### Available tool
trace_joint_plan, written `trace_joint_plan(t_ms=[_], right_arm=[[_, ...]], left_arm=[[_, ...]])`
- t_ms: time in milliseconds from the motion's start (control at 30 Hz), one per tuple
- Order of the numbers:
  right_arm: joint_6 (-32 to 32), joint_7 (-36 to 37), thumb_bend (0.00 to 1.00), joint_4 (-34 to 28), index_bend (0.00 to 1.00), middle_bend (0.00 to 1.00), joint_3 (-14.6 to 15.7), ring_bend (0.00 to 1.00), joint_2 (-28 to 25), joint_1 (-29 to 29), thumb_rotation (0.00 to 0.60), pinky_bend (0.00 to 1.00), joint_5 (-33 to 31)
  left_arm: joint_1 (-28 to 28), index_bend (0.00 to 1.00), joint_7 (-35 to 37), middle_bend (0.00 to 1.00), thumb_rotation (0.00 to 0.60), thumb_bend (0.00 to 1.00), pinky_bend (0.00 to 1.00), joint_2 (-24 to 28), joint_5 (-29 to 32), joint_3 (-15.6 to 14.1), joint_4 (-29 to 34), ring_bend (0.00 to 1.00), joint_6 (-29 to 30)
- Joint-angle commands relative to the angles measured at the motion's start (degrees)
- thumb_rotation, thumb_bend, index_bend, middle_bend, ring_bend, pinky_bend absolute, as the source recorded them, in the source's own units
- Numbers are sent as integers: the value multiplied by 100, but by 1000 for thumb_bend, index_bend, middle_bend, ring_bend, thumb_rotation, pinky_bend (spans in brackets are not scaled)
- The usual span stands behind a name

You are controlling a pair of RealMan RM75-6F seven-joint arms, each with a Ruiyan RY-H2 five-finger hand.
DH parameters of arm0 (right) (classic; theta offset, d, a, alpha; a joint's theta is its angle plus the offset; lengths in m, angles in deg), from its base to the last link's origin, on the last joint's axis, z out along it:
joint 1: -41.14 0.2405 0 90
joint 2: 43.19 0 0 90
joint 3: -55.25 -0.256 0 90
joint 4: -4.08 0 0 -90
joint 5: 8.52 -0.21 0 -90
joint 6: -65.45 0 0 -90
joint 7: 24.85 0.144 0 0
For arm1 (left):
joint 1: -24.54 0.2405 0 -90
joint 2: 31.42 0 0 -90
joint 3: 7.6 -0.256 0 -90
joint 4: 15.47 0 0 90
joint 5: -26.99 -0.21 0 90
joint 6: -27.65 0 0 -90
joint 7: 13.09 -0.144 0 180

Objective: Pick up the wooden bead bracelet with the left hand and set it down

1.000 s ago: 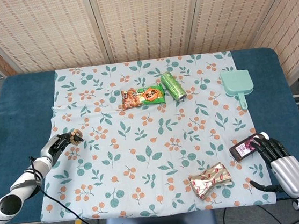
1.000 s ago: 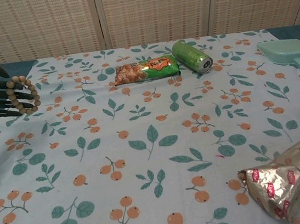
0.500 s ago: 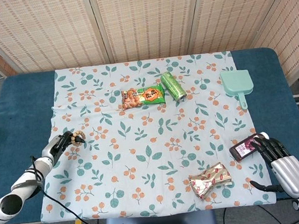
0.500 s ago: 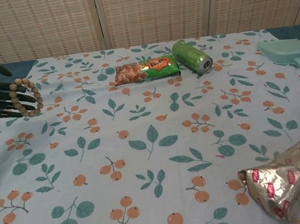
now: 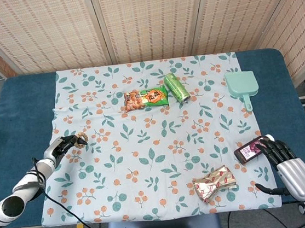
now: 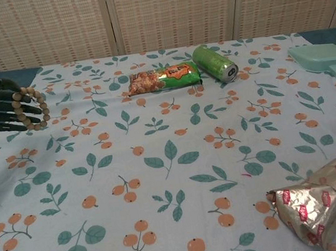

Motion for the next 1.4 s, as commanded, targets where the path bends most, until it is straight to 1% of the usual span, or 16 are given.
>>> trace_joint_plan(t_ms=[33,133,200,367,500,533,600,700,767,800,867,900,1000,1133,1233,1400], right_arm=[[-11,3,127,-5,0,0,-2,0,-1,-5,413,0,3],[-21,8,132,-5,0,0,-5,0,-2,-11,413,0,-2],[-32,7,138,-4,0,0,-9,0,-2,-13,413,0,3],[-47,22,141,-7,0,0,-9,0,-7,-21,413,0,6],[-56,19,142,-8,0,0,-5,0,-10,-25,413,0,24],[-63,17,144,-8,0,0,-7,0,-11,-28,413,0,23],[-73,19,154,-11,0,0,-12,0,-13,-32,412,0,19],[-90,24,165,-14,0,0,-14,0,-20,-39,413,0,23],[-98,29,166,-15,0,0,-14,0,-25,-44,413,0,25],[-100,30,166,-17,0,0,-14,0,-27,-45,412,0,26],[-94,28,166,-23,0,0,-7,0,-32,-48,412,0,26],[-91,26,166,-24,0,0,-7,0,-32,-47,413,0,28],[-82,22,166,-27,0,0,-3,0,-32,-44,413,0,37],[-59,12,166,-31,0,0,5,0,-33,-38,412,0,42],[-56,-6,166,-36,0,0,5,0,-29,-38,413,0,46],[-46,-44,166,-42,0,0,4,0,-14,-39,414,0,41]], left_arm=[[-5,563,2,430,369,586,0,4,5,-13,6,213,5],[-4,563,-1,429,378,613,0,11,-12,-23,20,214,0],[-6,563,-10,429,384,653,0,18,-30,-29,28,214,-11],[-24,563,-39,429,400,781,0,49,-79,-47,53,214,-50],[-63,563,-47,429,427,891,0,55,-64,-75,54,213,-47],[-80,563,-65,429,438,922,0,57,-67,-98,51,213,-50],[-104,563,-95,429,493,984,0,59,-78,-131,50,213,-55],[-126,562,-105,429,575,1000,0,70,-84,-149,60,213,-75],[-113,555,-94,427,598,1000,0,72,-96,-132,81,214,-44],[-97,546,-83,424,599,985,0,69,-101,-120,95,214,-13],[-47,522,-61,416,598,905,0,67,-130,-87,133,213,55],[-16,509,-47,412,577,840,0,62,-144,-75,144,213,90],[88,485,37,407,465,672,0,46,-180,-5,171,208,125],[210,475,100,406,388,516,0,22,-295,67,157,207,114],[318,452,79,400,345,471,0,1,-481,117,177,203,174],[657,381,-157,371,337,459,0,-63,-1179,84,463,181,660]])
